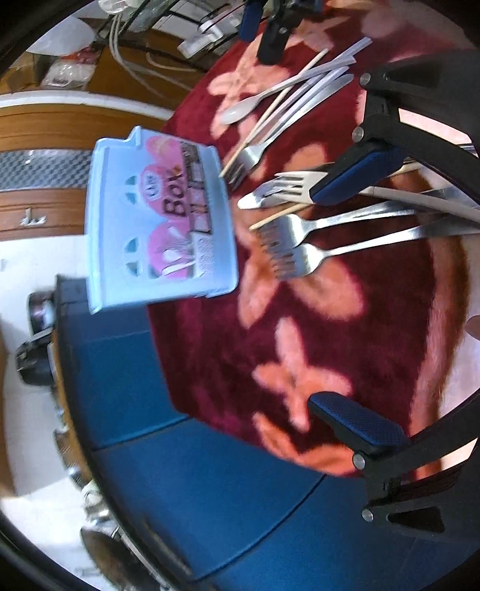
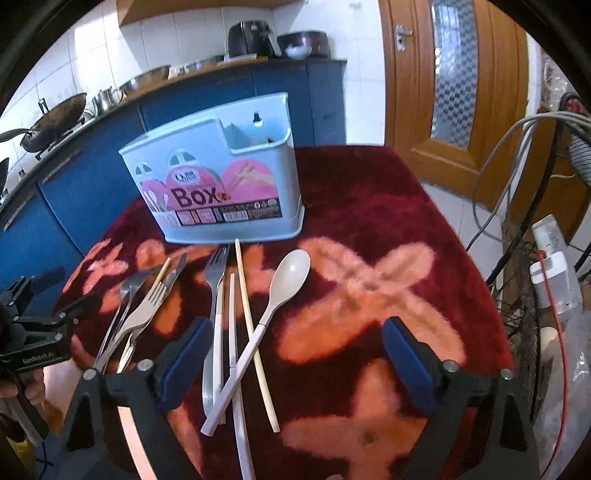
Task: Organize utensils
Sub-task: 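Grasp a silver fork with the left tool while the right tool grasps the white plastic spoon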
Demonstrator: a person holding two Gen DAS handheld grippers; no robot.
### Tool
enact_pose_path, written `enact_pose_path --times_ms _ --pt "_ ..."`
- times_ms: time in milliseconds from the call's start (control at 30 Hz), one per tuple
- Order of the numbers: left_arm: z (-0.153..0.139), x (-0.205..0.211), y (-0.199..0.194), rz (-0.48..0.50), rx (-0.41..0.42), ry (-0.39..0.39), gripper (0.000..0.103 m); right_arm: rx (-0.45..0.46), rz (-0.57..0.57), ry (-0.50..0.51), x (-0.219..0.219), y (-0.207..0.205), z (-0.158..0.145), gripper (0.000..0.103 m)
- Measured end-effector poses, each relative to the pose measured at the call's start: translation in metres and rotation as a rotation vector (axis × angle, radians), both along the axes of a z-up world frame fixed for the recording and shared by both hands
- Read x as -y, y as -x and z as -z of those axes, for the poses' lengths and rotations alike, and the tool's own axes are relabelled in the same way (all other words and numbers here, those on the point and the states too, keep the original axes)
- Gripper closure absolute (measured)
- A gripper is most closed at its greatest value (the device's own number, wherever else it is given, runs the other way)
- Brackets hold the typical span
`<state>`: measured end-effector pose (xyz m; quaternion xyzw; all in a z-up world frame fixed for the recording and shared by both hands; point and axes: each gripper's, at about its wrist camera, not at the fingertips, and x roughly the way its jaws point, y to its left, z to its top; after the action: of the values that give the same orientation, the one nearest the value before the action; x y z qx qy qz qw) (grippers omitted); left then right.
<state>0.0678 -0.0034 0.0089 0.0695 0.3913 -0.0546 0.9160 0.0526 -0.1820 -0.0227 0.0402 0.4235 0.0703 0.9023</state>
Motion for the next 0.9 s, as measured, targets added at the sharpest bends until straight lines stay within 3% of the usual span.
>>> enact_pose_path --times_ms 367,567,733,800,900 --pt "0.022 0.003 -0.021 0.019 -0.115 0.009 0.013 -0.169 -0.03 -0.038 -0.003 -0.034 0.026 0.041" --pt "0.032 -0.006 -0.027 -0.02 -0.146 -0.022 0.016 -0.2 -0.029 -0.029 -0.001 -0.044 0.029 0.053" --pt "0.037 -0.014 -0.034 -0.036 -0.196 0.024 0.018 -0.23 -0.028 -0.008 -0.002 -0.055 0.034 0.059" --pt "0.038 -0.013 -0.037 -0.033 -0.204 0.022 0.021 -0.239 -0.03 0.002 -0.004 -0.058 0.035 0.062" --pt "0.037 -0.007 -0.041 -0.007 -0.219 0.028 0.035 -0.243 -0.035 0.032 -0.007 -0.059 0.034 0.067"
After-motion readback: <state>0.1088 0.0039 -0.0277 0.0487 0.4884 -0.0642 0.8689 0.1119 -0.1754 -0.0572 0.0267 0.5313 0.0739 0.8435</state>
